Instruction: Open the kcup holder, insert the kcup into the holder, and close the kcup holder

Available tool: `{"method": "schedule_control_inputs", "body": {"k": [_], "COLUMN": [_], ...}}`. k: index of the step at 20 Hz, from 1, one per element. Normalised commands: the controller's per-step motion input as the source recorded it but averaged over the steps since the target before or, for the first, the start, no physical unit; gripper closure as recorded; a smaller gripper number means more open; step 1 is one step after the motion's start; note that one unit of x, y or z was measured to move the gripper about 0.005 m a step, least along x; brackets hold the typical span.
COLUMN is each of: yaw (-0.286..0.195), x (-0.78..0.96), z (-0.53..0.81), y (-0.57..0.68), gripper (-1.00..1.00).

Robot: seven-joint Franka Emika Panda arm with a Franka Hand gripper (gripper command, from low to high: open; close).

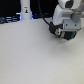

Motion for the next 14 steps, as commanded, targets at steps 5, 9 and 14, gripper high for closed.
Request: {"method": "schedule_control_inputs", "body": {"k": [5, 9, 14], "yaw": [0.052, 0.047, 0.046], "x": [-0.54, -0.56, -0.56], "z": [0.01, 0.01, 0.01], "y": [0.62, 0.61, 0.6], "gripper": [-1.0, -1.0, -1.0]}}
